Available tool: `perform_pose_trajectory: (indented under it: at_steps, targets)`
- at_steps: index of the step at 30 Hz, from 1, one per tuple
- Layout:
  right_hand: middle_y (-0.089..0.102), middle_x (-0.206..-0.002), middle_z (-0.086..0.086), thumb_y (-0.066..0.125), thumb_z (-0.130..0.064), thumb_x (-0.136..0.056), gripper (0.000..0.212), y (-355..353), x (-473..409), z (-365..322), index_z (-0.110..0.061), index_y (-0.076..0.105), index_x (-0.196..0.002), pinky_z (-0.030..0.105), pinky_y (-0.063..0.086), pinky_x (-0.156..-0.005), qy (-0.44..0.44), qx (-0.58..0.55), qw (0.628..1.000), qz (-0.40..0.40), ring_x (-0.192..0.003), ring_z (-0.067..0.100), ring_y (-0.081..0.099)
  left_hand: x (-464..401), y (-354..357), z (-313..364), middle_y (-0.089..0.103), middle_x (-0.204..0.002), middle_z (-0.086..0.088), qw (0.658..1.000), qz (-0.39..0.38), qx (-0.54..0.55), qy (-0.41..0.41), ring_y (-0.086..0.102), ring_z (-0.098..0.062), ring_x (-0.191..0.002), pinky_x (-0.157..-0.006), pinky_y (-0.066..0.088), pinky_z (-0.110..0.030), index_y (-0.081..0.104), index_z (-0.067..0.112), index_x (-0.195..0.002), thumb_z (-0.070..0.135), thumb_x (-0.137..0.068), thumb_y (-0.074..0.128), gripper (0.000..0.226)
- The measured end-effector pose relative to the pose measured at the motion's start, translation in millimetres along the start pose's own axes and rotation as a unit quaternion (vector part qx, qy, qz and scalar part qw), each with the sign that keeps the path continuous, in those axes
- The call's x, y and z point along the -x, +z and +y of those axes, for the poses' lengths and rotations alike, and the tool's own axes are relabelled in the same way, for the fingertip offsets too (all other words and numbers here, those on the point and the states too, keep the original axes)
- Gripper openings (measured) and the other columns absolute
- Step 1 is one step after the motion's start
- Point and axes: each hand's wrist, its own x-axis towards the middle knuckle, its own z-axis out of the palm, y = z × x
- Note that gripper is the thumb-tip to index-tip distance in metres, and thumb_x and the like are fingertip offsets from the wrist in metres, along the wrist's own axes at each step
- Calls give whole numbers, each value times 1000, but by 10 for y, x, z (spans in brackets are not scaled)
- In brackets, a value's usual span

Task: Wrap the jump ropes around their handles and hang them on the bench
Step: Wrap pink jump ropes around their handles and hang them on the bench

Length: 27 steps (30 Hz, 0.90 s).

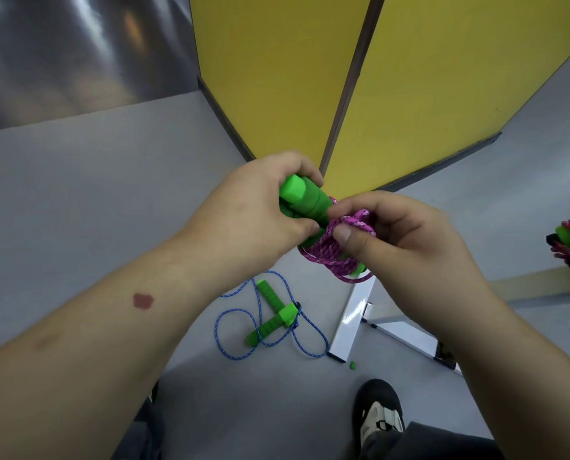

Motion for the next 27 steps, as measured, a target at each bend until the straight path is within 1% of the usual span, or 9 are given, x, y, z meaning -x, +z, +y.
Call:
perform_pose_trajectory:
  at_steps: [4,8,10,12,13,15,18,21,27]
  targets:
    - [69,-70,9,57,3,-97,28,-12,-21,-18,-19,73,-102,35,55,-65,18,-44,999,17,-68,17,65,-9,-34,-7,65,-89,11,1000,10,3,-7,61,-2,-72,-54,48,-17,63,38,-101,18,-80,84,36]
    - [58,-54,8,42,16,-92,44,-22,-41,-1,-19,68,-99,20,40,-49,35,-77,994,73,-48,16,54,5,-19,-1,65,-89,10,1000,-4,-5,-13,60,-2,-66,-48,45,-15,61,40,-102,22,-82,82,35]
    - [57,-55,7,38,18,-92,44,-11,-57,3,-16,64,-100,24,47,-51,52,-118,988,87,-47,18,57,17,-2,11,65,-91,10,1000,-14,-13,-14,62,-5,-68,-49,46,-15,60,41,-103,24,-83,82,34]
    - [64,-69,8,38,17,-93,42,4,-66,-4,-14,63,-103,43,56,-65,66,-163,981,81,-50,20,62,21,9,10,66,-92,10,1000,-19,-19,-11,62,-7,-70,-49,47,-16,59,42,-104,24,-84,80,34]
    - [68,-78,9,40,15,-95,39,10,-69,-9,-14,63,-106,47,56,-69,72,-182,978,73,-53,21,64,23,11,10,66,-93,10,999,-20,-22,-10,63,-7,-72,-50,48,-17,59,42,-104,23,-84,79,34]
    - [72,-90,10,40,8,-100,33,14,-68,-23,-14,61,-111,42,56,-68,84,-209,973,56,-61,22,69,31,23,6,67,-96,9,999,-27,-28,-8,64,-6,-76,-55,51,-20,59,42,-105,22,-85,77,34]
    - [72,-93,10,41,4,-103,29,24,-63,-42,-14,61,-112,42,61,-72,94,-239,965,55,-64,21,71,50,40,23,68,-96,9,999,-49,-19,5,62,-4,-80,-63,52,-25,57,43,-108,18,-86,73,37]
    - [63,-82,14,43,2,-102,23,37,-60,-60,-12,61,-107,39,62,-68,98,-275,955,59,-62,21,71,70,45,69,69,-94,19,997,-75,9,26,61,3,-85,-64,45,-10,58,41,-111,10,-88,69,40]
    - [64,-68,6,47,0,-100,17,47,-61,-108,-11,59,-97,34,61,-62,124,-321,938,52,-54,15,66,46,57,65,69,-78,19,993,-81,86,21,64,1,-69,-59,50,-15,69,34,-99,1,-84,72,36]
